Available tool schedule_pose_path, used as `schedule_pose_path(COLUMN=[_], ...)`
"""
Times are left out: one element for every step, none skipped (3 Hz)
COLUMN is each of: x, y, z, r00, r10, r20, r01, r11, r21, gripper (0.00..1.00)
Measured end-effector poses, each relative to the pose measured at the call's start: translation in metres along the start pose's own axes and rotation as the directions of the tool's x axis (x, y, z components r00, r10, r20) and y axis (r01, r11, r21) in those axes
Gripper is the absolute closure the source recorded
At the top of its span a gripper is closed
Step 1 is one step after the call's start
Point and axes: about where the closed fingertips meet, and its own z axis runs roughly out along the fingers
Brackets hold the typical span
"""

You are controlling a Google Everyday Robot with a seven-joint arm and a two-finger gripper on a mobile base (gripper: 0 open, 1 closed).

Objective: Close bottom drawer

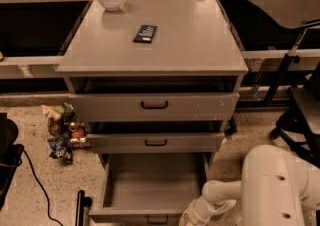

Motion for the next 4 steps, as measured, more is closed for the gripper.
schedule_pose_path(x=[0.005,0.011,0.015,0.02], y=[-0.006,-0.02,-0.033,-0.047], z=[0.004,0.003,-0.003,-0.01], r00=[1.0,1.0,1.0,1.0], r10=[0.006,0.003,-0.007,-0.016], r20=[-0.007,-0.009,-0.018,-0.019], r01=[-0.006,-0.003,0.008,0.018], r11=[1.0,0.9995,0.9987,0.9977], r21=[0.008,0.032,0.051,0.066], gripper=[0.81,0.59,0.34,0.11])
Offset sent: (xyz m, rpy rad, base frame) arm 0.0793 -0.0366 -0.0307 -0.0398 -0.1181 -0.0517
